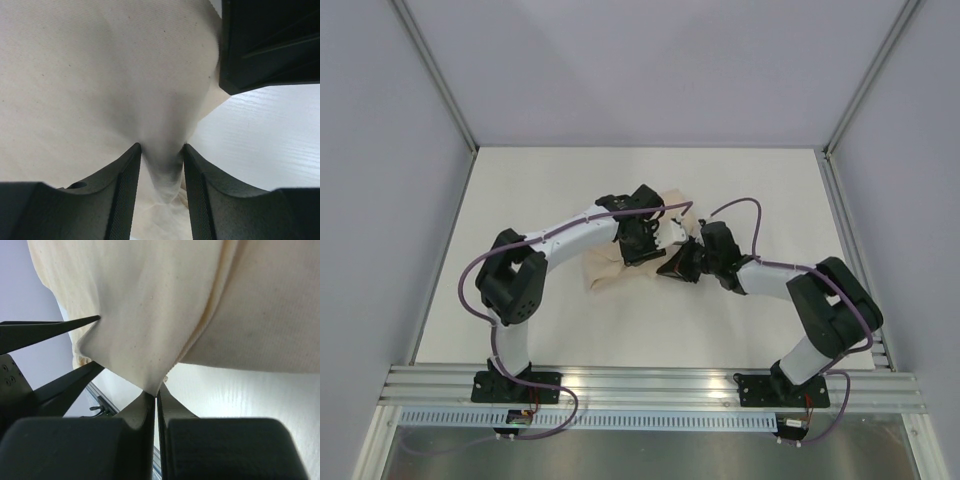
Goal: Prepare the surgical pack
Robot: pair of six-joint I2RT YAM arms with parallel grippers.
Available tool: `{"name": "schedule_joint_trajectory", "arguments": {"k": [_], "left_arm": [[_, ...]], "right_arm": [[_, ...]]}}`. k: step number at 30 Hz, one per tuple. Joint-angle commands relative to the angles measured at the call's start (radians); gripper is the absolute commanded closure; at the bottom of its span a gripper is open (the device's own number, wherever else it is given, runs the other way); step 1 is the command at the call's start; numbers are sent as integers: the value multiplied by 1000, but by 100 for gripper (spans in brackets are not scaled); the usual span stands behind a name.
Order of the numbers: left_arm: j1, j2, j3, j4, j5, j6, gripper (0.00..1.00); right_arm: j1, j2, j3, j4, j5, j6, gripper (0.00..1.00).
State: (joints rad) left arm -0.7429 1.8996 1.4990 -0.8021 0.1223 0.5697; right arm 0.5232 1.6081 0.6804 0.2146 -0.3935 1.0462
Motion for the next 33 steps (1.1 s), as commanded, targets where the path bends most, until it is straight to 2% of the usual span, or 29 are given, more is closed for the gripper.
{"name": "schedule_joint_trajectory", "arguments": {"k": [1, 3, 4, 5, 6, 7, 8, 10, 16, 19, 23, 27, 33], "left_arm": [[0, 10, 27, 26, 25, -24, 53], [0, 4, 14, 56, 20, -33, 66], [0, 1, 10, 64, 13, -43, 84], [0, -11, 9, 67, 5, -47, 91], [0, -19, 10, 73, -4, -51, 93], [0, -30, 9, 73, -6, -54, 89], [0, -48, 10, 72, 2, -51, 84], [2, -62, 12, 67, 11, -47, 63], [0, -31, 20, 69, -27, -30, 62], [0, -19, 26, 69, -35, -22, 71], [0, 1, 21, 43, -38, -10, 73], [0, 7, 17, 41, -38, -8, 100], [0, -37, 30, 61, -44, -21, 100]], "right_arm": [[0, -34, -25, 11, 36, -5, 100], [1, -30, -25, 17, 36, -5, 100], [0, -28, -21, 19, 36, -6, 100], [0, -27, -16, 17, 35, -8, 99], [0, -25, -12, 14, 33, -17, 100], [0, -25, -7, 3, 33, -20, 100], [0, -24, 1, -1, 33, -23, 100], [-2, -22, 5, -6, 31, -29, 100], [0, -27, 7, -6, 30, -29, 100], [0, -28, 7, -11, 31, -35, 99], [0, -28, 5, -12, 36, -35, 100], [0, -27, 7, -14, 38, -37, 99], [0, -20, 21, -14, 38, -35, 99]]}}
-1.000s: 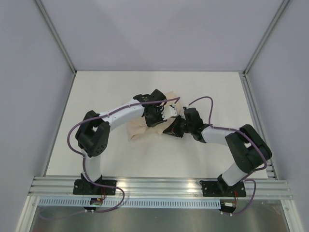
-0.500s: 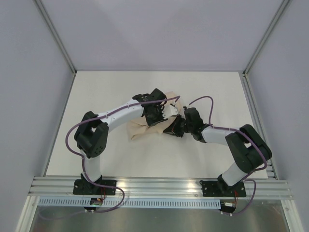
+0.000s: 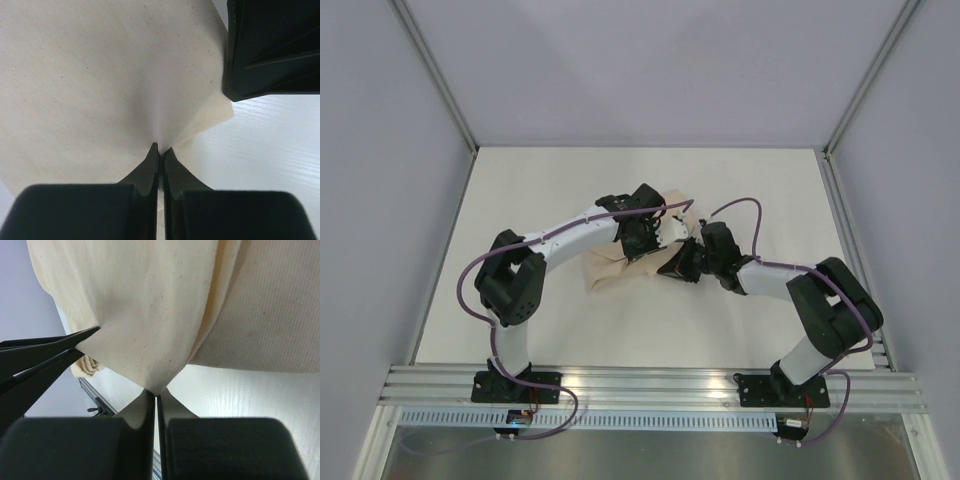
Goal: Prepare the surgical pack
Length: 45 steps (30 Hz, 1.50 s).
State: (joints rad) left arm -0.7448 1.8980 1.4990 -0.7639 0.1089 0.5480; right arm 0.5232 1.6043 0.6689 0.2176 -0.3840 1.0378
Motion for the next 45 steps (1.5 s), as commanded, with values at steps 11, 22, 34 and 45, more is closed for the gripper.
{"name": "schedule_joint_trajectory", "arguments": {"k": [11, 22, 34, 45], "left_arm": [[4, -135, -3, 69, -75, 27, 100], [2, -132, -9, 71, -26, 6, 100], [2, -122, -13, 55, 9, 6, 86], [2, -103, -5, 78, 23, -36, 41]], "right_arm": [[3, 55, 142, -1, 83, -2, 100], [17, 198, 172, 103, 192, 110, 100], [83, 233, 199, 85, 456, 192, 91], [89, 259, 167, 143, 427, 248, 92]]}}
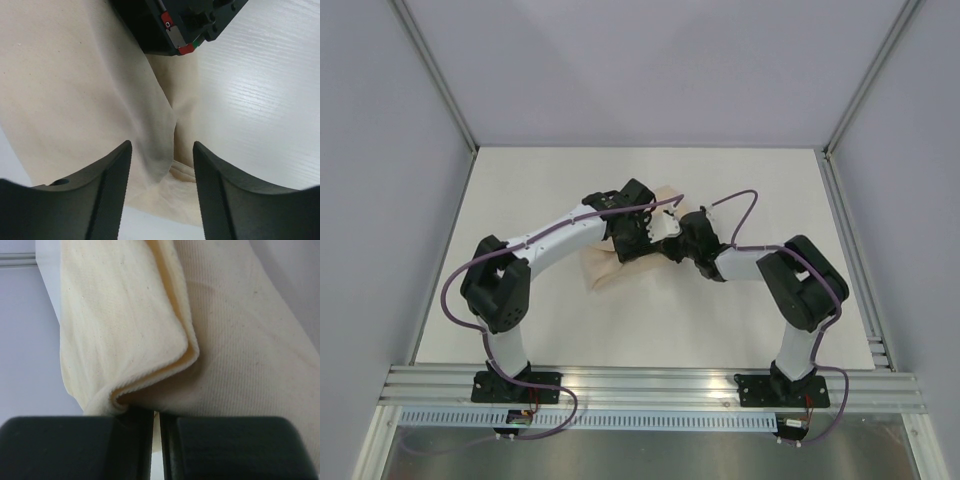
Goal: Prepare the surgical pack
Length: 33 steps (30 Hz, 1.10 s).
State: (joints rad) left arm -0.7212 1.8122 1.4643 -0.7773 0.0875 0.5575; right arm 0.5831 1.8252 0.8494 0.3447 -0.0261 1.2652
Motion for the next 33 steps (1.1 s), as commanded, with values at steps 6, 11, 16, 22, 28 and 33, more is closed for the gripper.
{"name": "schedule_joint_trajectory", "arguments": {"k": [6, 11, 16, 22, 28, 33], "left_arm": [[-21, 12, 106, 27, 204, -64, 27], [-21, 79, 113, 96, 98, -120, 41], [-21, 102, 120, 105, 70, -136, 46], [-21, 15, 108, 101, 144, -169, 31], [-21, -83, 71, 177, 112, -255, 25], [-21, -56, 71, 214, 49, -248, 27]], "right_arm": [[27, 57, 2, 37, 41, 22, 92], [29, 23, 5, 0, 51, 8, 92], [29, 11, 2, -10, 43, 0, 93], [26, 22, -10, 8, 7, 34, 95], [18, 23, -23, 10, -11, 40, 96], [15, 8, -38, 11, -9, 42, 96]]}}
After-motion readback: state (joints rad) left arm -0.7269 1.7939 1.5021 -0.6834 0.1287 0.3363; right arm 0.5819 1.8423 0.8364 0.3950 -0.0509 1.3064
